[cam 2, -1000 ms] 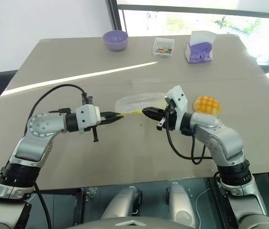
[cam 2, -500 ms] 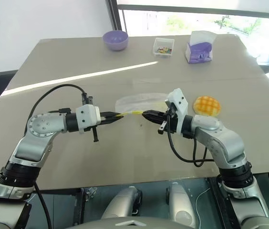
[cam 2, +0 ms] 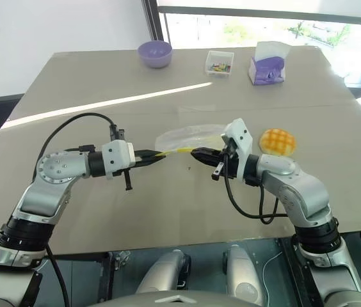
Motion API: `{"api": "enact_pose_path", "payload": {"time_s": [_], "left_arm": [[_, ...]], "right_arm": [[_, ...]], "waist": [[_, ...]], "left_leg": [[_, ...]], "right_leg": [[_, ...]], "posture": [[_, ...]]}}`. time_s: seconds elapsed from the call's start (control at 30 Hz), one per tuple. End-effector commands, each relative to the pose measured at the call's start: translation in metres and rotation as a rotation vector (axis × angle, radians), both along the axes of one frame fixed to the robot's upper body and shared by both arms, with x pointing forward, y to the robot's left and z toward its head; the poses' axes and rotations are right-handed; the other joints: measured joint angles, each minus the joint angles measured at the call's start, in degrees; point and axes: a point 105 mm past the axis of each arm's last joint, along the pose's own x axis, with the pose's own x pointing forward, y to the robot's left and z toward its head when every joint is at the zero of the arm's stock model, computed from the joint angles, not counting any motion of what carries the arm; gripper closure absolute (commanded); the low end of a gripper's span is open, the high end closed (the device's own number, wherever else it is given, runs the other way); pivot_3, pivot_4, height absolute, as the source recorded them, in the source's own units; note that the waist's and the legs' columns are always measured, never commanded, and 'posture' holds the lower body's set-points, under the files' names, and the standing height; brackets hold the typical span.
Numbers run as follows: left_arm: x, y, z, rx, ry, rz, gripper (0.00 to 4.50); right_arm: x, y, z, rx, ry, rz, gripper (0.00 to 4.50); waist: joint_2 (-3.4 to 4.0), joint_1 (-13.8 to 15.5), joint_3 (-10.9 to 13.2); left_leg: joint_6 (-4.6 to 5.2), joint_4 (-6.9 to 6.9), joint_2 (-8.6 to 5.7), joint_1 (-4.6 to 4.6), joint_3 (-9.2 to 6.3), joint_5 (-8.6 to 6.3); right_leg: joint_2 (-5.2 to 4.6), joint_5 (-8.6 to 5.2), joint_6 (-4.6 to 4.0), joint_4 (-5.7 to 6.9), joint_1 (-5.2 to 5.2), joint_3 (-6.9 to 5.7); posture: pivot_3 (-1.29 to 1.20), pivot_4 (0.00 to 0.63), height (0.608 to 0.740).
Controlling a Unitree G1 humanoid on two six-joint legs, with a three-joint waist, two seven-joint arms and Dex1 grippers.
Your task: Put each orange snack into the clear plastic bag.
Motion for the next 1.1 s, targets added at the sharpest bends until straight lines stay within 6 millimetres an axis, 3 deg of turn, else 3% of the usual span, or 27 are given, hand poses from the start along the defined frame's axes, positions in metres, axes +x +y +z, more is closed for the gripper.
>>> {"api": "enact_pose_path", "payload": {"time_s": [0.03,0.4,0.83,1.1], "left_arm": [[-0.003,-0.002,0.010,-0.011,-0.042,-0.017,4.50],[-0.007,-0.004,0.008,-0.004,-0.031,-0.038,4.50],[-0.005,0.000,0.002,0.009,-0.030,-0.025,4.50],[-0.004,0.000,0.001,0.006,-0.029,-0.024,4.50]], "right_arm": [[0.003,-0.001,0.011,0.022,-0.044,-0.010,4.46],[0.008,0.000,0.012,0.034,-0.034,-0.042,4.46],[-0.005,0.001,0.013,0.054,0.011,0.016,4.46],[0.001,-0.003,0.011,0.046,0.007,-0.019,4.46]], "waist": [[0.00,0.00,0.00],[0.00,-0.02,0.00],[0.00,0.01,0.00],[0.00,-0.01,0.00]], "left_leg": [[0.00,0.00,0.00,0.00,0.00,0.00],[0.00,0.00,0.00,0.00,0.00,0.00],[0.00,0.00,0.00,0.00,0.00,0.00],[0.00,0.00,0.00,0.00,0.00,0.00]], "right_leg": [[0.00,0.00,0.00,0.00,0.00,0.00],[0.00,0.00,0.00,0.00,0.00,0.00],[0.00,0.00,0.00,0.00,0.00,0.00],[0.00,0.00,0.00,0.00,0.00,0.00]], "posture": [[0.00,0.150,0.740],[0.00,0.150,0.740],[0.00,0.150,0.740],[0.00,0.150,0.740]]}}
